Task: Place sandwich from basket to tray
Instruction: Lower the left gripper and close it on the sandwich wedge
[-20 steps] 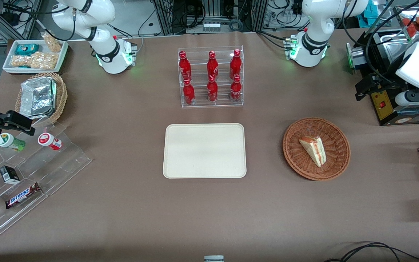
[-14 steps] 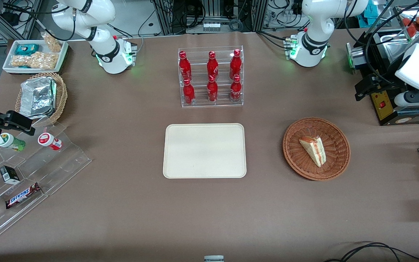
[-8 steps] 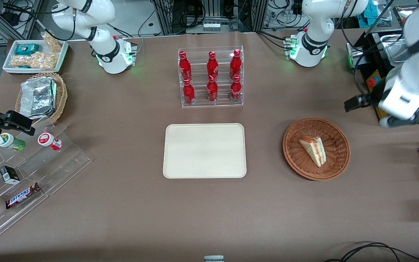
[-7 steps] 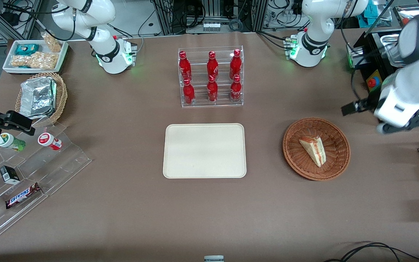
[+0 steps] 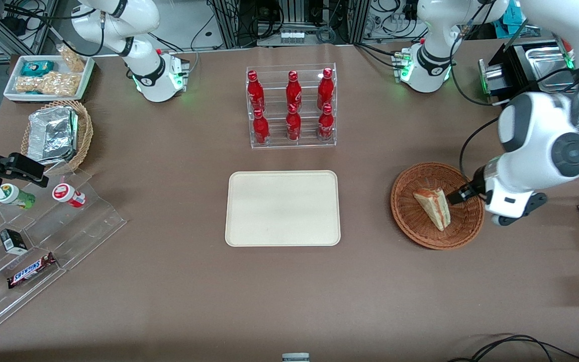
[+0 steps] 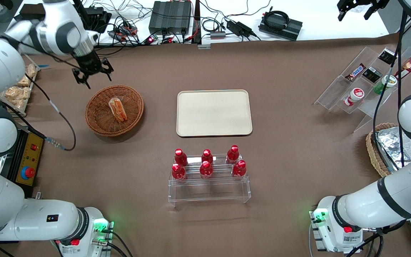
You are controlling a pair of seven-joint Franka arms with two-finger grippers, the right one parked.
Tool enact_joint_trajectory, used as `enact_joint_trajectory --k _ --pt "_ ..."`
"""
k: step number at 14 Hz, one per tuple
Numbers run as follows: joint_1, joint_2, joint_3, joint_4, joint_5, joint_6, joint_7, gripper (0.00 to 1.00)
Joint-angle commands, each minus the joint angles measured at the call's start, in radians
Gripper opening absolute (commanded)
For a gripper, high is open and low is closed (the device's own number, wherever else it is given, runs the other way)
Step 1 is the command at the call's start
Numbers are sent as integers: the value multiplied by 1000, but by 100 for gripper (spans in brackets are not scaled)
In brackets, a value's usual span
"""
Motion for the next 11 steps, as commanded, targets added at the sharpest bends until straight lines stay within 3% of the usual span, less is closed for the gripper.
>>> enact_joint_trajectory --k 1,5,11 --pt "-19 2 6 -93 6 133 -75 100" --pt "-63 42 6 -193 8 305 -148 100" --pt "-85 99 7 -213 17 330 -164 100"
